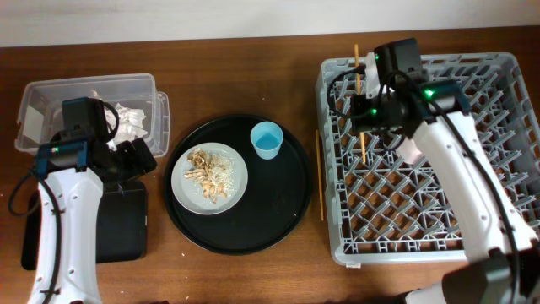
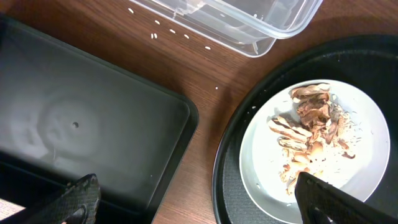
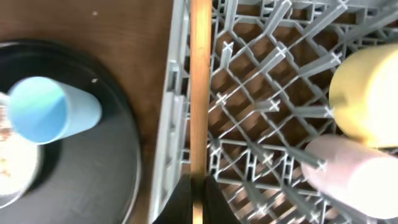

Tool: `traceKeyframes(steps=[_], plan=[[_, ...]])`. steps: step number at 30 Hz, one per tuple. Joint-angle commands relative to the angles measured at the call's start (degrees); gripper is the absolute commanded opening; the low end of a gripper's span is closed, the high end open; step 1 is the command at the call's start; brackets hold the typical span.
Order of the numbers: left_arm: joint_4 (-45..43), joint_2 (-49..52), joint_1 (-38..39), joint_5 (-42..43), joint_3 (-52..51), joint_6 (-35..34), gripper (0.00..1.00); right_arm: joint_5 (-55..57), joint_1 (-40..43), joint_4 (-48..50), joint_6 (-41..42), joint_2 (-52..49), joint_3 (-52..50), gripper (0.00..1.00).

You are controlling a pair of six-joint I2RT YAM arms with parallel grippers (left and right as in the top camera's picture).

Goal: Sort waste into correct bins and load items into the dishwasher rack
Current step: 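Grasp one chopstick and place it in the rack, then reach the right gripper back and grasp the second chopstick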

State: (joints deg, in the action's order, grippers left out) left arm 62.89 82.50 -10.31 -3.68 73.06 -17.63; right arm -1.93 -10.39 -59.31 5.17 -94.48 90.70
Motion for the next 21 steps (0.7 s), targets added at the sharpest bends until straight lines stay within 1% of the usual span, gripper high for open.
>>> traceKeyframes(steps=[1, 5, 6, 7, 8, 9, 10, 12, 15, 18, 20, 21], plan=[[-0.04, -0.13, -0.11, -0.46, -0.04, -0.59, 0.99, 5.79, 1.88, 2.82, -4.35, -4.76, 0.22, 0.04], [-0.04, -0.13, -0.11, -0.46, -0.04, -0.59, 0.99, 6.97, 3.41, 3.87, -4.31, -8.81, 0.22, 0.06], [-0.04, -0.13, -0.11, -0.46, -0.04, -0.59, 0.99, 6.95, 3.78, 3.82, -4.31, -9.16, 0.22, 0.15], [-0.04, -0.13, -0.11, -0.46, -0.04, -0.59, 0.99, 6.93, 3.76, 3.76, -4.31, -9.16, 0.22, 0.37], [-0.04, -0.13, -0.11, -0.46, -0.04, -0.59, 0.99, 6.67, 3.72, 3.37, -4.24, -9.14, 0.22, 0.62], [-0.04, -0.13, -0.11, -0.46, -0.04, -0.59, 0.99, 6.05, 3.72, 2.54, -3.17, -9.14, 0.22, 0.80], [-0.04, -0.13, -0.11, -0.46, -0.04, -0.59, 0.99, 4.15, 3.72, 1.40, -3.17, -9.14, 0.22, 0.86], [-0.04, -0.13, -0.11, -0.46, -0.04, -0.59, 0.99, 3.10, 3.67, -1.05, -0.79, -9.09, 0.24, 0.87], [-0.04, -0.13, -0.11, -0.46, -0.04, -0.59, 0.99, -8.33, 3.17, -4.98, -0.22, -6.19, 0.24, 0.85], [-0.04, -0.13, -0.11, -0.46, -0.04, -0.59, 0.99, -15.87, -2.16, -5.01, 0.00, -2.29, 0.26, 0.83], [-0.04, -0.13, -0.11, -0.46, -0.04, -0.59, 0.99, -12.37, -6.95, -5.01, 3.54, -2.58, -0.11, 0.80], [-0.04, -0.13, -0.11, -0.46, -0.04, -0.59, 0.99, -7.10, -10.01, -5.01, 8.09, -2.64, -1.14, 0.78]])
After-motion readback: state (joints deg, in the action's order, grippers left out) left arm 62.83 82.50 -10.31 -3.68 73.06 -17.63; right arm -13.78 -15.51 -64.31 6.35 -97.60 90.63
